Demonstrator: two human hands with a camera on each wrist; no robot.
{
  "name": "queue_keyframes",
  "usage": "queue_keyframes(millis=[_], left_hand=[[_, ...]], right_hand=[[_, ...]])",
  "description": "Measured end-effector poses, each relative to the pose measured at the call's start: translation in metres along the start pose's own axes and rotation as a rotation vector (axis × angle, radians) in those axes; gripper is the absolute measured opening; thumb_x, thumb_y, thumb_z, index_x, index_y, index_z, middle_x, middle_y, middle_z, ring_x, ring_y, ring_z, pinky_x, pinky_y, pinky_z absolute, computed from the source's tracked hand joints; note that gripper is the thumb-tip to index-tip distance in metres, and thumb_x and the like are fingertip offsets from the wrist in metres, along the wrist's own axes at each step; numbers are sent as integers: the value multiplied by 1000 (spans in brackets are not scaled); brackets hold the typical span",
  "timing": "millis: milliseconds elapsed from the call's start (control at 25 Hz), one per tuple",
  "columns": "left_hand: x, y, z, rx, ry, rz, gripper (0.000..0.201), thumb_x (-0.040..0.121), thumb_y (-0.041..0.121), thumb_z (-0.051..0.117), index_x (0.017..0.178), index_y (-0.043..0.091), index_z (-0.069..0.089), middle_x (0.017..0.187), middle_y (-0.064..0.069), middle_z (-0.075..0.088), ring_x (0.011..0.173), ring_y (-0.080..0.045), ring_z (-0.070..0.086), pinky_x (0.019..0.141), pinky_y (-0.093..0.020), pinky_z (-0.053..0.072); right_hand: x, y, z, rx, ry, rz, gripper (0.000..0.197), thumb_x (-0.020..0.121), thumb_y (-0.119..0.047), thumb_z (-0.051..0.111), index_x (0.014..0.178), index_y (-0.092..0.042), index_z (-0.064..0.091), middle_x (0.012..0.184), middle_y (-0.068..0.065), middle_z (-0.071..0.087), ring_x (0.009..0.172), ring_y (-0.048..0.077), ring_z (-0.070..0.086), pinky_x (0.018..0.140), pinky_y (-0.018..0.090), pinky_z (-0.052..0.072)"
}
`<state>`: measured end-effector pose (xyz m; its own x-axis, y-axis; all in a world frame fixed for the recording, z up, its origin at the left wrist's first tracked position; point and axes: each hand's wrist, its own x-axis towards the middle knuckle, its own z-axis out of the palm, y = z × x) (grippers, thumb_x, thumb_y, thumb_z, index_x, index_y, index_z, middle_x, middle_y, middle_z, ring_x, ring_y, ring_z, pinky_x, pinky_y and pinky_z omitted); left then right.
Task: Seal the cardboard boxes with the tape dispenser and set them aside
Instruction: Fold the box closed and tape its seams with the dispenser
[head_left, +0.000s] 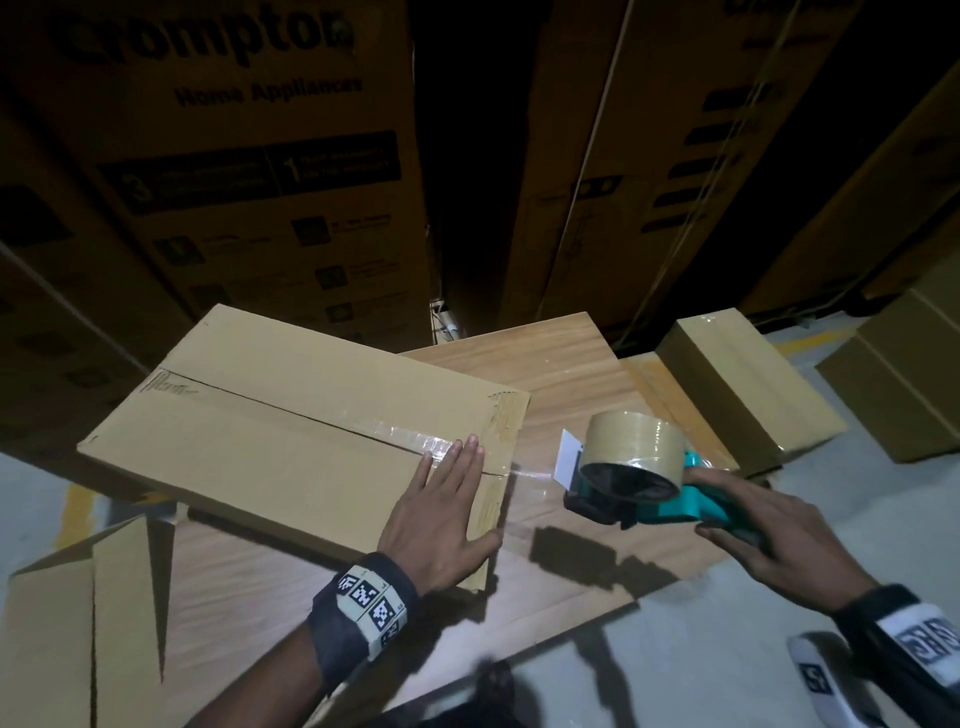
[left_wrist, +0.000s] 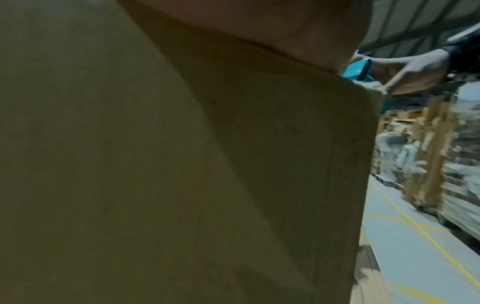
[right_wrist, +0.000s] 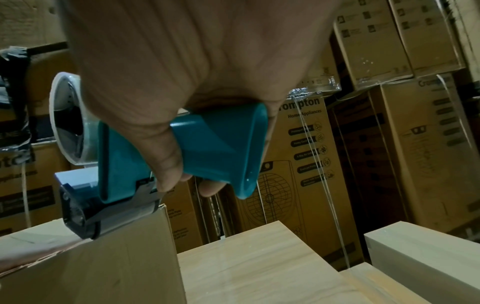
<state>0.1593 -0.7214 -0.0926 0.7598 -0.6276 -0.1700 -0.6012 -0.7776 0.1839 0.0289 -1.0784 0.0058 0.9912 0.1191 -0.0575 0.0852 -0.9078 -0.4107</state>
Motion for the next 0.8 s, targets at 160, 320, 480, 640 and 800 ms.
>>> queue_keyframes(millis=[160, 320, 480, 640, 800], left_hand=[[-1, 18, 0, -10, 40, 47, 80, 101, 53, 22, 161, 14, -13, 167, -5, -18, 157, -18, -14, 128, -43, -5], [-1, 42, 1, -27, 51, 50, 71, 101, 37, 14, 161, 14, -16, 166, -6, -24, 156, -19, -17, 119, -34, -21], [5, 47, 5, -99, 69, 44, 71, 99, 33, 16, 161, 18, -16, 167, -2, -23, 156, -15, -15, 117, -26, -22], [6, 41, 17, -71, 120, -1, 72, 98, 38, 19, 159, 20, -14, 170, -5, -4, 158, -20, 2, 122, -40, -8], [7, 41, 20, -91, 138, -13, 72, 96, 36, 19, 161, 18, -4, 170, -8, 8, 157, -22, 12, 125, -45, 10]], right_hand=[[0, 5, 5, -40, 74, -66, 55, 96, -55, 51, 145, -65, 27, 123, -28, 51, 80, 13, 71, 61, 36, 63], [4, 6, 8, -69, 90, -95, 49, 99, -70, 31, 147, -62, 26, 123, -26, 52, 79, 8, 69, 62, 24, 58], [3, 10, 7, -49, 87, -83, 72, 91, -41, 68, 146, -62, 27, 127, -24, 53, 86, 8, 70, 68, 25, 59], [4, 22, 21, -53, 28, -71, 82, 90, -31, 74, 146, -65, 25, 133, -31, 48, 87, 13, 70, 65, 37, 62], [8, 29, 40, -75, -21, -50, 88, 89, -28, 75, 145, -67, 19, 137, -24, 57, 85, 7, 66, 62, 32, 59]])
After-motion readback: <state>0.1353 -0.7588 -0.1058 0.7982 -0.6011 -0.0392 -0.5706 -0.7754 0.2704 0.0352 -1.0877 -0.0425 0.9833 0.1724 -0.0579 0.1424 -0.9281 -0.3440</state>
